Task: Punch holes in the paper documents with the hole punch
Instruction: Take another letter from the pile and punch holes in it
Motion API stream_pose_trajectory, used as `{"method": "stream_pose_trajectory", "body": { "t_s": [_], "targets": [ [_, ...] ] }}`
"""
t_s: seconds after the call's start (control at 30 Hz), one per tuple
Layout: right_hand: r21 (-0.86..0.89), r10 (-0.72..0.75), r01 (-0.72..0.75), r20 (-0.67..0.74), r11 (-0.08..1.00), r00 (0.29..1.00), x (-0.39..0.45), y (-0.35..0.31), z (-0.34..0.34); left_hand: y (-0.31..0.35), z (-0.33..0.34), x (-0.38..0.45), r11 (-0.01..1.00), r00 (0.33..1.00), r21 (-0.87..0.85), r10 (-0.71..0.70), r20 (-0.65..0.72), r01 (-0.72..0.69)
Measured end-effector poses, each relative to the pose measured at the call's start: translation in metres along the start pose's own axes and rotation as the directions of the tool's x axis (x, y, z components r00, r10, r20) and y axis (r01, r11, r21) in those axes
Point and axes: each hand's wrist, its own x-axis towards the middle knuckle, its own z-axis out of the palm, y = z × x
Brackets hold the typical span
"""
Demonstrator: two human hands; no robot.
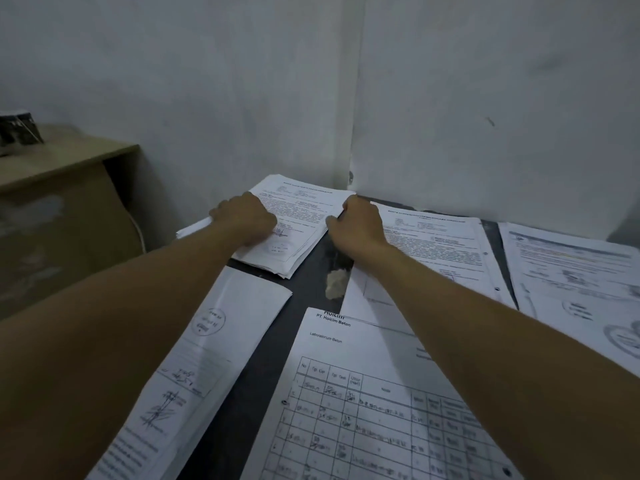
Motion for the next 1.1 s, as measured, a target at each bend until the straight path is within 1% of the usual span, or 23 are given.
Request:
{"method": "stream_pose_trajectory", "body": {
  "t_s": [0.07,0.17,0.23,0.33,0.4,0.5,0.63,0.83,0.93,1.1],
  "targets": [
    [-0.024,-0.022,0.022,-0.002,0.999,1.000,0.000,0.001,0.008,0.002,-0.003,0.004,0.998,1.000,-0.056,-0.014,0.015,0.015],
    [-0.103,-0.061,0.059,-0.014,0.993,0.998,-0.003,0.006,0.015,0.005,-0.008,0.013,0.997,0.999,-0.081,-0.019,0.029,0.021],
    [-0.136,-0.076,0.074,-0.009,0.988,0.997,-0.004,0.008,0.016,0.006,-0.006,0.020,0.996,0.998,-0.087,0.012,0.058,-0.007],
    [-0.145,-0.083,0.082,-0.007,0.986,0.996,-0.004,0.010,0.016,0.008,-0.003,0.028,0.995,0.999,-0.096,0.030,0.019,-0.028],
    [-0.152,-0.091,0.089,-0.006,0.984,0.996,-0.003,0.010,0.018,0.008,-0.006,0.031,0.994,1.000,-0.105,0.017,-0.007,-0.017],
    [-0.166,-0.098,0.095,-0.011,0.982,0.995,-0.002,0.011,0.019,0.005,-0.011,0.038,0.995,1.000,-0.099,-0.007,0.024,0.009],
    [-0.188,-0.109,0.106,-0.004,0.976,0.994,-0.003,0.010,0.020,0.004,-0.012,0.046,0.998,0.999,-0.048,-0.028,0.024,0.029],
    [-0.233,-0.132,0.130,0.006,0.964,0.991,-0.004,0.009,0.021,0.007,-0.011,0.053,0.986,0.998,-0.150,-0.069,0.009,0.070],
    [-0.223,-0.137,0.135,0.006,0.965,0.991,-0.006,0.009,0.020,0.007,-0.013,0.056,0.973,0.997,-0.220,-0.073,-0.028,0.065],
    [-0.219,-0.136,0.136,0.016,0.966,0.991,-0.007,0.009,0.019,0.004,-0.001,0.058,0.939,0.988,-0.344,-0.035,-0.152,-0.020]
  ]
}}
